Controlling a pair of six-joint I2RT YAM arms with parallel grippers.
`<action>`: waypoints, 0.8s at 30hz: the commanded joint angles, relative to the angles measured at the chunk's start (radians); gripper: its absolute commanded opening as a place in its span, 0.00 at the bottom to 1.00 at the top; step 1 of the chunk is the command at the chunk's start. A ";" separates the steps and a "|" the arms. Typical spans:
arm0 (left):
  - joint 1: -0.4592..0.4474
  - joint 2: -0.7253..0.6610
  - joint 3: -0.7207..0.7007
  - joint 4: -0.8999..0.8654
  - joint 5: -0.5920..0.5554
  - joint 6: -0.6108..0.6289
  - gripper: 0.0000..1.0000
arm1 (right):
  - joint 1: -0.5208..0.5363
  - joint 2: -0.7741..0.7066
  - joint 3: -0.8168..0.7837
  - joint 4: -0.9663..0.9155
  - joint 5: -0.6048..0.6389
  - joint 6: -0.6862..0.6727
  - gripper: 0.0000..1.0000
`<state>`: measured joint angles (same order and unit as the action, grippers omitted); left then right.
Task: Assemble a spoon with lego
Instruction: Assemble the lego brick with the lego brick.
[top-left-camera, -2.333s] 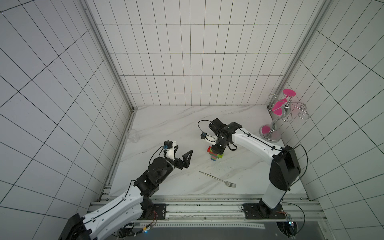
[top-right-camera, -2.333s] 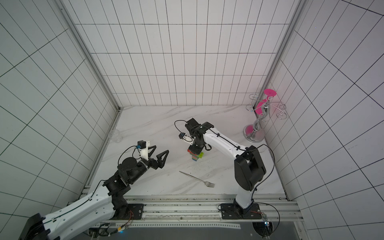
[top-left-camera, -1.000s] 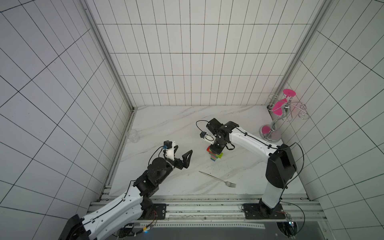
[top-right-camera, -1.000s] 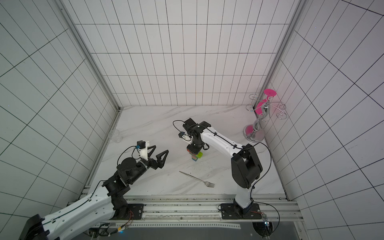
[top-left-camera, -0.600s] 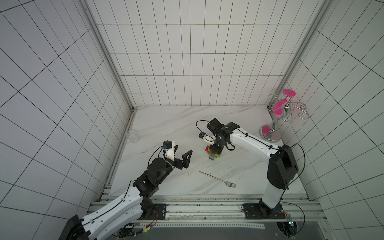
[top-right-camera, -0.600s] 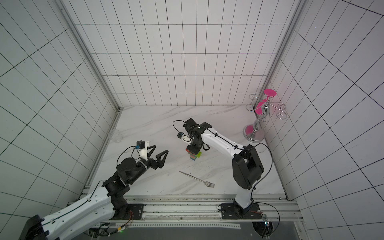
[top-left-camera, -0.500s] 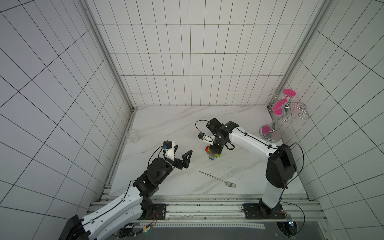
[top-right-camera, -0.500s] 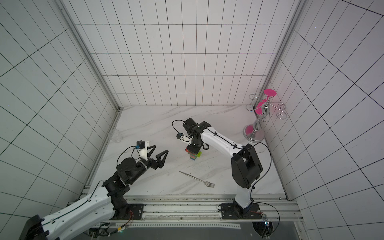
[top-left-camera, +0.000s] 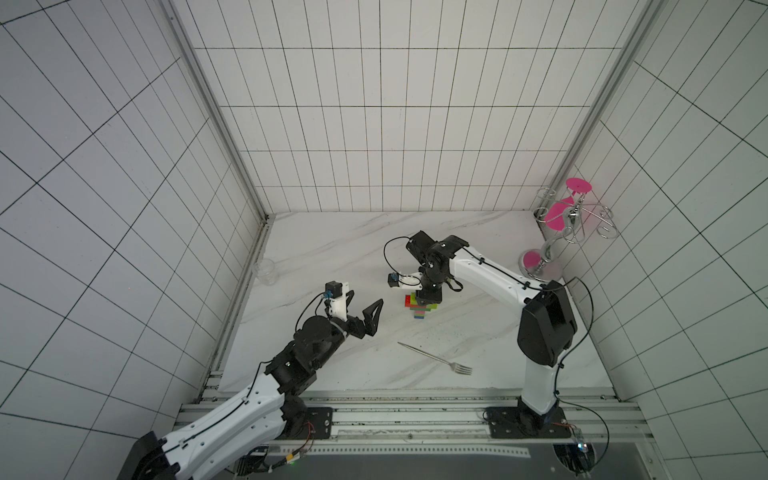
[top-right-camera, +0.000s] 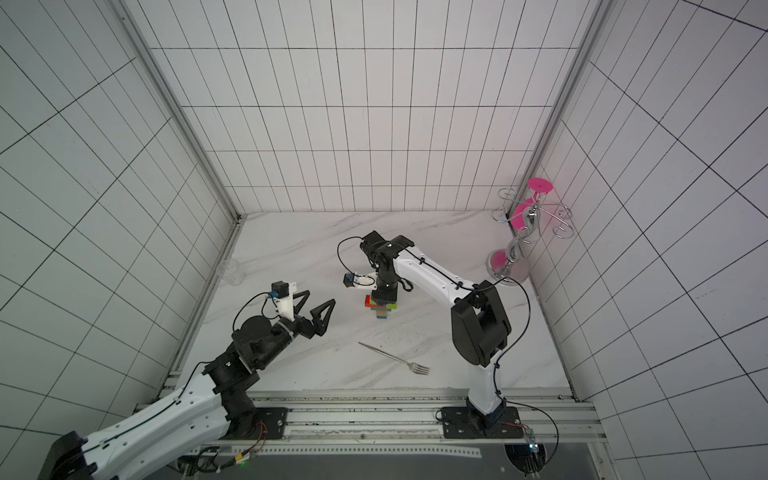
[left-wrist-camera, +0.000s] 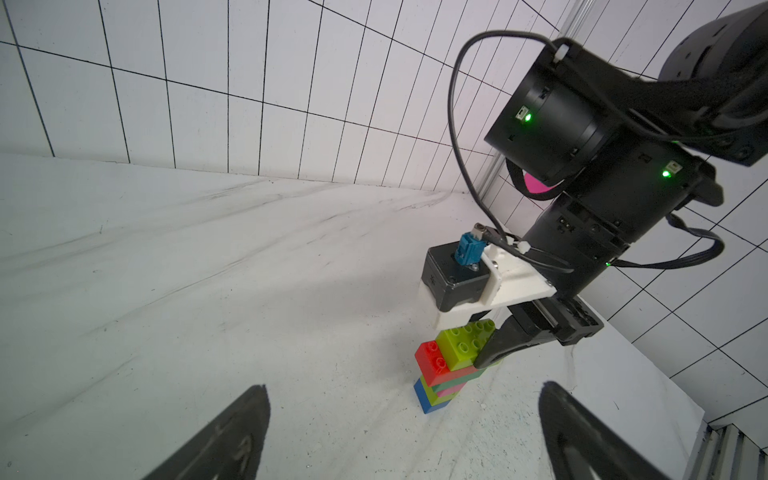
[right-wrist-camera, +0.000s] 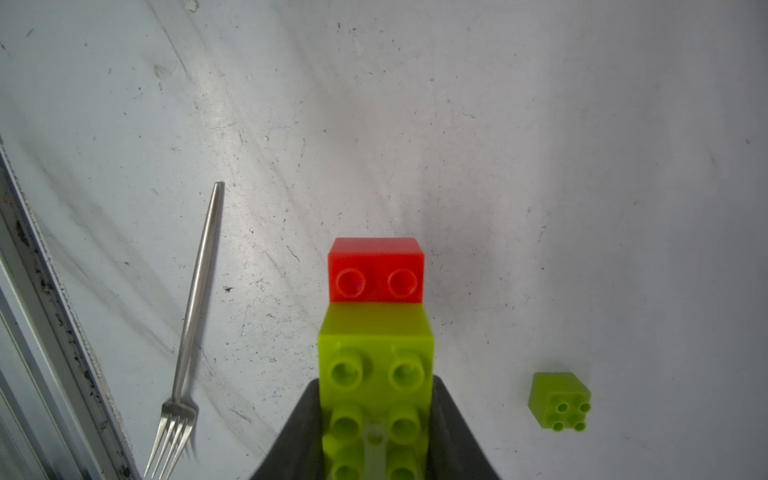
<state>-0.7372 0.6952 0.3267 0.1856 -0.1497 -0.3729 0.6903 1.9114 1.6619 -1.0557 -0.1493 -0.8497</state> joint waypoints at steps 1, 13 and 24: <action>-0.002 0.003 -0.009 -0.003 -0.013 0.020 0.99 | 0.012 0.043 0.042 -0.068 -0.064 -0.093 0.20; -0.001 0.013 -0.009 0.001 -0.022 0.026 0.99 | -0.005 0.099 0.140 -0.134 -0.052 -0.077 0.37; -0.001 0.025 -0.006 0.004 -0.022 0.030 0.99 | -0.005 0.071 0.197 -0.165 -0.059 -0.066 0.51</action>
<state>-0.7372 0.7170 0.3264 0.1825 -0.1638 -0.3557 0.6872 1.9900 1.8149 -1.1751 -0.1936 -0.9188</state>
